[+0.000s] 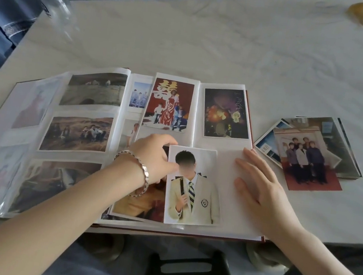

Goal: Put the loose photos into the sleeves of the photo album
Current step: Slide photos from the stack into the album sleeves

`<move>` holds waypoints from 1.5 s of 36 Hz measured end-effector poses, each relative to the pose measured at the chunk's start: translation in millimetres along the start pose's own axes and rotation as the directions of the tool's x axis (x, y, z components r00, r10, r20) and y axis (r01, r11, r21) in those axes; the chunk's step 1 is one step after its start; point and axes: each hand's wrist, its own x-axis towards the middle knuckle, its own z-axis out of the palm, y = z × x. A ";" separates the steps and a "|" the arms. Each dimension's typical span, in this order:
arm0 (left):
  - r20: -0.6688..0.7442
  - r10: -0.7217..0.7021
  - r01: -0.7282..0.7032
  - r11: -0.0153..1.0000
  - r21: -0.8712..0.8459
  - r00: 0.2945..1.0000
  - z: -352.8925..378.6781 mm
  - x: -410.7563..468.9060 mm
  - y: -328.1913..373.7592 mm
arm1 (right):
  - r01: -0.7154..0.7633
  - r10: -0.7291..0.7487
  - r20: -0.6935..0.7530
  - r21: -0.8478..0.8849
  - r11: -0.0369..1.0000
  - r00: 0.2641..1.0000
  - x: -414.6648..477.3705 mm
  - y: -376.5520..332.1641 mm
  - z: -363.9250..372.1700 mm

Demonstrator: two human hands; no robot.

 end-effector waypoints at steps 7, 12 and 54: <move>-0.013 0.037 -0.038 0.998 -0.048 0.999 9.4 5.5 13.0 | -0.020 0.027 -0.107 0.064 0.998 0.994 -0.7 3.3 5.2; -0.076 0.079 -0.079 0.997 0.012 0.994 23.1 5.4 23.9 | -0.031 0.039 -0.082 0.098 0.995 0.996 -0.7 4.1 5.2; -0.088 -0.027 0.000 0.954 -0.299 0.996 41.3 0.6 27.9 | 0.021 0.013 -0.158 0.214 0.977 0.987 0.1 14.2 7.2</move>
